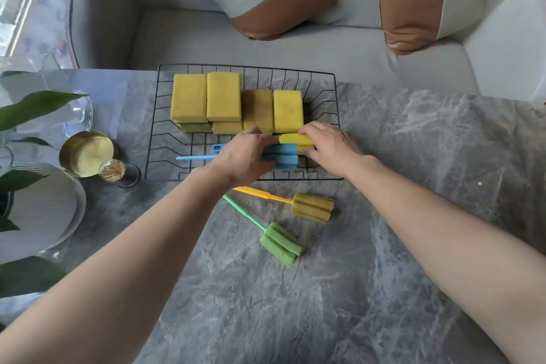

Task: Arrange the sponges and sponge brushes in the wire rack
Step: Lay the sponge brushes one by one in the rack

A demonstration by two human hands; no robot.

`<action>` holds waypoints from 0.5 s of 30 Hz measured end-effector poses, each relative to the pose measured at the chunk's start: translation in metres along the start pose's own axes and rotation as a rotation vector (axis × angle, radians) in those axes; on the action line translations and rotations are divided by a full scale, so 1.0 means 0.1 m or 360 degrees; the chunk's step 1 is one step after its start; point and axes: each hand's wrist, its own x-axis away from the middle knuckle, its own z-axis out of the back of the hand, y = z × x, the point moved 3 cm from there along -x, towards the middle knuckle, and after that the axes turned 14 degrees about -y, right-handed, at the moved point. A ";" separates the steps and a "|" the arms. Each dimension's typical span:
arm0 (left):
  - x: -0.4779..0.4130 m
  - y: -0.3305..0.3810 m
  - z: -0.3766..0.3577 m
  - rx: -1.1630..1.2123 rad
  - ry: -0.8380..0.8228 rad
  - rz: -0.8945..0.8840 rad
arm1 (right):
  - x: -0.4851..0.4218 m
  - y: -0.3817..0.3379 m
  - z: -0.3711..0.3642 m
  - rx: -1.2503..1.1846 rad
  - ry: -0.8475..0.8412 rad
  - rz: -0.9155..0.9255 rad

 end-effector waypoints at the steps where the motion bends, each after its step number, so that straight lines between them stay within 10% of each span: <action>1: -0.03 -0.01 -0.03 0.0002 -0.0016 0.0010 | -0.01 0.00 0.00 -0.0009 -0.0002 0.0006; 15: -0.37 0.02 -0.21 0.0125 -0.0181 0.0025 | -0.06 0.07 0.10 -0.0057 -0.0016 0.0145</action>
